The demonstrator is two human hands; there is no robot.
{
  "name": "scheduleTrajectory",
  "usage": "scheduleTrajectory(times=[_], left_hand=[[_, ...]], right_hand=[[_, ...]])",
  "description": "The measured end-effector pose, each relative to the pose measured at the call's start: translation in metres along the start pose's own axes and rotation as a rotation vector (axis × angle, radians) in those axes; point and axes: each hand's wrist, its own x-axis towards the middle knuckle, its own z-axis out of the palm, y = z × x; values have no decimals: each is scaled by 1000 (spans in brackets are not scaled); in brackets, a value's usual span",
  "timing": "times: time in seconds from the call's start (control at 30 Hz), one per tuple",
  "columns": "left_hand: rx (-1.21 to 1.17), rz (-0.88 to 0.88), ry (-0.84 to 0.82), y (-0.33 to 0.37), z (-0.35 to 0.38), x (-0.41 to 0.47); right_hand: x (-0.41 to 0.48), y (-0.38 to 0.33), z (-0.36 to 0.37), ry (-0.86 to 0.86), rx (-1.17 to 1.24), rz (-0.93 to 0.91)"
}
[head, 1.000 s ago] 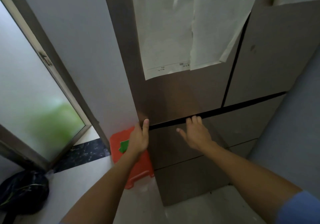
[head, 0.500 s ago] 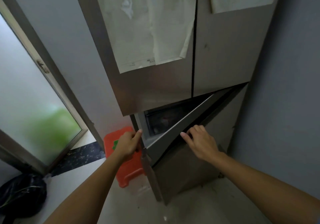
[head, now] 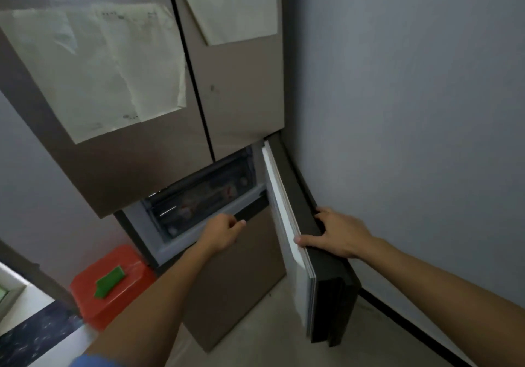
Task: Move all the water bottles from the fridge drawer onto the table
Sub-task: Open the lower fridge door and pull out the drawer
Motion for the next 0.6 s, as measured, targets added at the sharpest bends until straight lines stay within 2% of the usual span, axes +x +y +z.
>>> scheduleTrajectory(times=[0.17,0.33,0.43,0.6], left_hand=[[113,135,-10,62,29,33],[183,250,11,125,66,71],[237,293,37,169,91,97],[336,364,62,235,134,154]], right_hand=[[-15,56,-28,49,-64,160],[-9,123,-45,159,-103,226],[3,173,-54,208,-129,184],[40,253,-89,175,-192,51]])
